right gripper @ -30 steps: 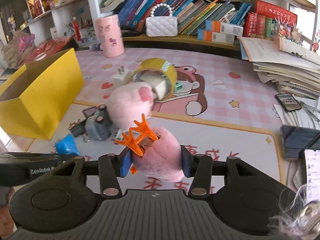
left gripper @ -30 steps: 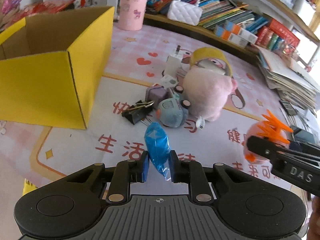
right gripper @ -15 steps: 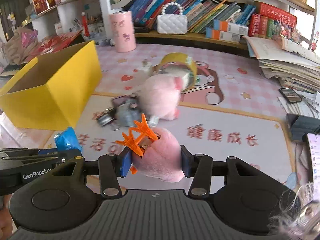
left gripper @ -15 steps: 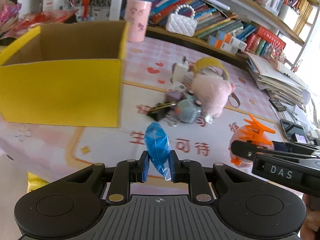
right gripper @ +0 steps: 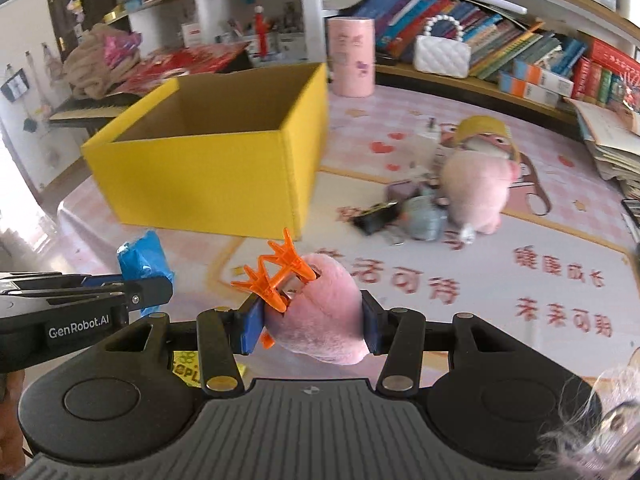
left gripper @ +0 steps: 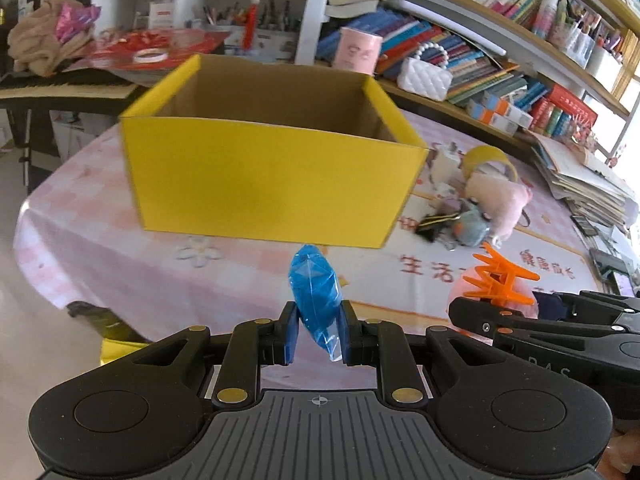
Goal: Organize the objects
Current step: 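Carry the orange clip and blue bag over the yellow box with both tools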
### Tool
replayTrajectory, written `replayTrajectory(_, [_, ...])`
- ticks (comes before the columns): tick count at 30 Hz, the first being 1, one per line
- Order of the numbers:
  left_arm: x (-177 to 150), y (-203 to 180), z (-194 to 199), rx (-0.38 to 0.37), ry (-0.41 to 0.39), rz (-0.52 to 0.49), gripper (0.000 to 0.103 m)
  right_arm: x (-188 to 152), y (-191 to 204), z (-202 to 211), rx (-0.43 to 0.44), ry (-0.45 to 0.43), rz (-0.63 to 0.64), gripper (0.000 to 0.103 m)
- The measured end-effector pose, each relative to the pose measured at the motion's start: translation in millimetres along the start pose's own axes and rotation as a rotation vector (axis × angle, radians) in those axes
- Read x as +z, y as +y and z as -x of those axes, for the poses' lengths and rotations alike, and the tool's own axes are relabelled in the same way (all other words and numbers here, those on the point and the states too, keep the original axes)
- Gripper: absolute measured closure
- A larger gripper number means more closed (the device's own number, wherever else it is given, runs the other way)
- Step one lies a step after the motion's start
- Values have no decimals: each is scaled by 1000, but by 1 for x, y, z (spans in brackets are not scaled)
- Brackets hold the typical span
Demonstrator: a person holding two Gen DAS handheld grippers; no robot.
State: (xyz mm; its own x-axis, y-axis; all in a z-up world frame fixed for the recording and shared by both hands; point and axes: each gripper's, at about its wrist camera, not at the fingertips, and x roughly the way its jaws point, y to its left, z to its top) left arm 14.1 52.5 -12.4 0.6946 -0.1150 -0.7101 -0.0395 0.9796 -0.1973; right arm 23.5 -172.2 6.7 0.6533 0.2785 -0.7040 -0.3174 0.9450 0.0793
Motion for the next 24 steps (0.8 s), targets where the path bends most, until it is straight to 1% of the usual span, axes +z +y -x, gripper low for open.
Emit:
replayTrajectory(12, [-8,42,29,1,-39,-20,84,-9,60,6,10,-21,12,57])
replayTrajectory(17, [-8,53,35,-8,-51,-23,84,-10,76,8,7,-32,17,57])
replayTrajectory(24, [-10,58,39,-36,-61,-37,84,-12,86,13,-10,-36,21,57])
